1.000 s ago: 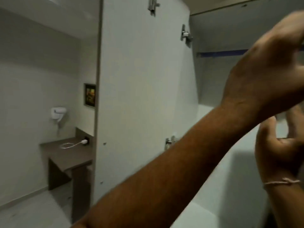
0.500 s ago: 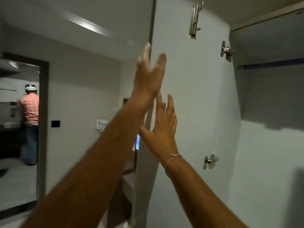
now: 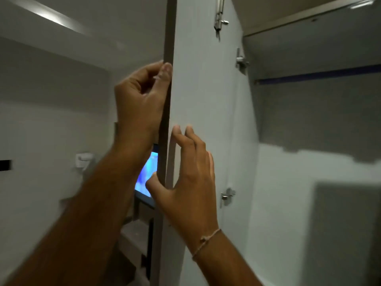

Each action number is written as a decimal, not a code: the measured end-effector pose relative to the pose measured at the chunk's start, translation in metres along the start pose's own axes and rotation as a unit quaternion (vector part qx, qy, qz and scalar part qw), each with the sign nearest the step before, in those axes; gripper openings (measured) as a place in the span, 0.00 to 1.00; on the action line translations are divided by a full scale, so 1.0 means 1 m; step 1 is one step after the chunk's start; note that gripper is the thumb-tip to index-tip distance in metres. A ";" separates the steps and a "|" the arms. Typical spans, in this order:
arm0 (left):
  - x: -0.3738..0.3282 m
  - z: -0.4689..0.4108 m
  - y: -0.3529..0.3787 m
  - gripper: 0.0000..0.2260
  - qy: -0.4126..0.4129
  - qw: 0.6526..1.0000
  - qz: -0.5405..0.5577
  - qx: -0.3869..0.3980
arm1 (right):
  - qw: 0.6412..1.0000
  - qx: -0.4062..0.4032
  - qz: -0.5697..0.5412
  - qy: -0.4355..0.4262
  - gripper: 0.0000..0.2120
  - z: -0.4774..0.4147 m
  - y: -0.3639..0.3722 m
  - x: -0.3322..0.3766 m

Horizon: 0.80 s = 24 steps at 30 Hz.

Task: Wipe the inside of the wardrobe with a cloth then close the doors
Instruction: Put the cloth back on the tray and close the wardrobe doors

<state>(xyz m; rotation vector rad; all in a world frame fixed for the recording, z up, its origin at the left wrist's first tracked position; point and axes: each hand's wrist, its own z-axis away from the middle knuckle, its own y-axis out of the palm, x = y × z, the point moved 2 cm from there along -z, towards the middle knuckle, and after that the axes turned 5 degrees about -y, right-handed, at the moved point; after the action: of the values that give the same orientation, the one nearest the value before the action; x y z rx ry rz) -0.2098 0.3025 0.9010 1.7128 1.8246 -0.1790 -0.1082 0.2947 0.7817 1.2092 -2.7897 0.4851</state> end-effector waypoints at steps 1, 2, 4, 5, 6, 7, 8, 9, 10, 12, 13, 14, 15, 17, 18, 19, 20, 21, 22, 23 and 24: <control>-0.005 0.007 0.007 0.13 0.014 1.000 0.004 0.009 | 1.000 -0.013 -0.007 0.000 0.40 0.006 -0.015 -0.001; -0.011 0.014 0.017 0.13 0.028 0.999 0.014 0.020 | 1.000 -0.027 -0.011 0.003 0.39 0.012 -0.032 -0.004; -0.020 0.027 0.041 0.12 0.061 0.996 0.031 0.053 | 0.999 -0.047 -0.009 0.010 0.37 0.022 -0.066 -0.010; -0.024 0.034 0.053 0.13 0.076 0.994 0.037 0.067 | 0.999 -0.052 0.001 0.014 0.37 0.026 -0.082 -0.014; -0.026 0.041 0.067 0.14 0.086 0.992 0.045 0.080 | 0.998 -0.058 0.016 0.018 0.37 0.032 -0.098 -0.020; -0.027 0.049 0.084 0.15 0.093 0.990 0.049 0.090 | 0.997 -0.068 0.041 0.022 0.37 0.037 -0.115 -0.026; -0.028 0.056 0.098 0.17 0.106 0.989 0.046 0.095 | 0.994 -0.081 0.068 0.025 0.37 0.041 -0.129 -0.031; -0.028 0.065 0.114 0.19 0.117 0.987 0.038 0.101 | 0.990 -0.093 0.097 0.028 0.37 0.046 -0.143 -0.037; -0.027 0.074 0.129 0.21 0.128 0.986 0.028 0.106 | 0.986 -0.104 0.125 0.034 0.36 0.049 -0.155 -0.044; -0.026 0.097 0.161 0.24 0.155 0.981 -0.001 0.120 | 0.977 -0.117 0.170 0.051 0.35 0.054 -0.181 -0.060; -0.024 0.107 0.175 0.26 0.168 0.978 -0.022 0.124 | 0.973 -0.118 0.186 0.062 0.35 0.056 -0.192 -0.068; -0.022 0.117 0.189 0.26 0.176 0.975 -0.041 0.130 | 0.969 -0.116 0.205 0.079 0.36 0.057 -0.204 -0.076; -0.018 0.125 0.202 0.27 0.183 0.972 -0.056 0.134 | 0.962 -0.111 0.230 0.099 0.37 0.057 -0.216 -0.084; -0.010 0.141 0.228 0.27 0.190 0.968 -0.074 0.148 | 0.943 -0.093 0.295 0.126 0.37 0.059 -0.236 -0.099; -0.003 0.147 0.239 0.27 0.190 0.966 -0.085 0.152 | 0.933 -0.080 0.326 0.131 0.37 0.060 -0.243 -0.107; 0.002 0.155 0.249 0.27 0.191 0.964 -0.096 0.155 | 0.922 -0.070 0.356 0.131 0.37 0.062 -0.249 -0.114; 0.008 0.163 0.260 0.27 0.192 0.963 -0.103 0.160 | 0.911 -0.062 0.386 0.131 0.36 0.064 -0.255 -0.122; 0.013 0.170 0.268 0.27 0.190 0.962 -0.107 0.167 | 0.899 -0.056 0.414 0.131 0.37 0.066 -0.258 -0.128; 0.019 0.177 0.276 0.27 0.185 0.961 -0.107 0.176 | 0.887 -0.051 0.438 0.134 0.38 0.069 -0.260 -0.135; 0.024 0.183 0.284 0.27 0.179 0.960 -0.105 0.186 | 0.876 -0.047 0.458 0.139 0.39 0.071 -0.261 -0.142; 0.029 0.187 0.290 0.27 0.174 0.959 -0.101 0.198 | 0.867 -0.044 0.475 0.146 0.41 0.074 -0.261 -0.148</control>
<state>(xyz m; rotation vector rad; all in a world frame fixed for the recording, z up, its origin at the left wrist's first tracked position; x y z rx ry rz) 0.1276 0.2779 0.8267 1.9162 2.3531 -0.3681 0.1871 0.2084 0.7532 -0.3383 -2.8761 0.4980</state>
